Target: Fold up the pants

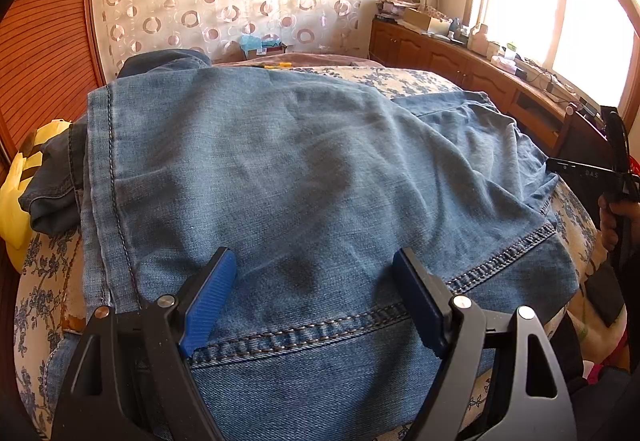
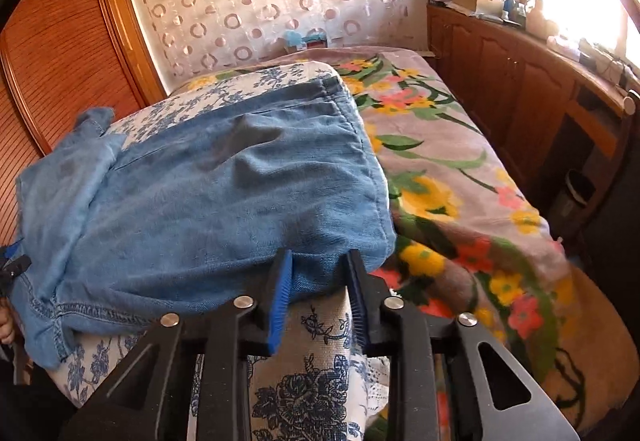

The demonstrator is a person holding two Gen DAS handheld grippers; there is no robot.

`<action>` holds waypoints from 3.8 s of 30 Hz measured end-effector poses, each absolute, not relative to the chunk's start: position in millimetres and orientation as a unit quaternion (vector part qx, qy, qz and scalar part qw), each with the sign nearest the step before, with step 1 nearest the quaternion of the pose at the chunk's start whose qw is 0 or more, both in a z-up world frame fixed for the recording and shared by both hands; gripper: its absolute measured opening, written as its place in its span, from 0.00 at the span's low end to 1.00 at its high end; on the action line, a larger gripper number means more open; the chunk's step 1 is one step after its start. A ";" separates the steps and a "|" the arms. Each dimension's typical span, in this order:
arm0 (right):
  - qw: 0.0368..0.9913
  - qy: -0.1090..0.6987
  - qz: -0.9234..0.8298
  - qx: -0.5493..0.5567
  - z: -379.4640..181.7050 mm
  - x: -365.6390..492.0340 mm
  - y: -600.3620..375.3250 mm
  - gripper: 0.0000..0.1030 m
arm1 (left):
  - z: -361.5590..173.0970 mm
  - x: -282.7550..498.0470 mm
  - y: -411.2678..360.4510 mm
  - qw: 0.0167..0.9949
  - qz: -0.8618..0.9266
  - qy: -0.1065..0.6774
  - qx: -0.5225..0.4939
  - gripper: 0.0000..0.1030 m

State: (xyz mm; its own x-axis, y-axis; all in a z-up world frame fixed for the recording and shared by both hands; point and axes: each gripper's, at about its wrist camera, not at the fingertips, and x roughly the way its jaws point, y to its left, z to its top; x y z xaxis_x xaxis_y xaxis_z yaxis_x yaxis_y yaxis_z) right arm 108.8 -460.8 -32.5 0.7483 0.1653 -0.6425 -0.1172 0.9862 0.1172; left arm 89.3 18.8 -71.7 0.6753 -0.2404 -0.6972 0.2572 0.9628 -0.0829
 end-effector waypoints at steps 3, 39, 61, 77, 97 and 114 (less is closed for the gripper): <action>0.937 0.342 0.065 0.036 -33.2 110.8 -461.1 0.06 | -71.7 89.3 18.6 0.915 -0.136 0.379 0.011 0.79; 0.900 0.192 0.368 -0.132 68.7 50.1 -195.7 0.03 | -18.9 59.2 83.9 0.941 -0.091 0.322 -0.038 0.79; 0.915 0.290 0.269 -0.086 20.5 126.6 -195.0 0.36 | -27.7 59.0 53.6 0.932 -0.127 0.340 -0.022 0.79; 0.900 0.344 0.257 -0.074 -8.8 160.4 -180.7 0.37 | -31.8 48.7 23.1 0.921 -0.168 0.351 0.008 0.79; 0.904 0.261 0.329 -0.086 46.7 153.0 -169.3 0.06 | -23.4 34.6 38.7 0.928 -0.185 0.322 -0.033 0.11; 0.871 0.215 0.419 -0.141 79.3 168.0 -54.4 0.06 | -24.1 -2.0 90.3 0.931 -0.151 0.322 -0.079 0.11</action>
State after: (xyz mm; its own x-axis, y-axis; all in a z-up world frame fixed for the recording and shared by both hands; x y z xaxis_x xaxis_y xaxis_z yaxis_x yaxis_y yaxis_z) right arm 168.0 -54.4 79.3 0.5565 0.6687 -0.4930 -0.7899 0.6099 -0.0644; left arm -2.0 90.3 -24.1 0.7474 -0.3314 -0.5758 0.2300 0.9422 -0.2438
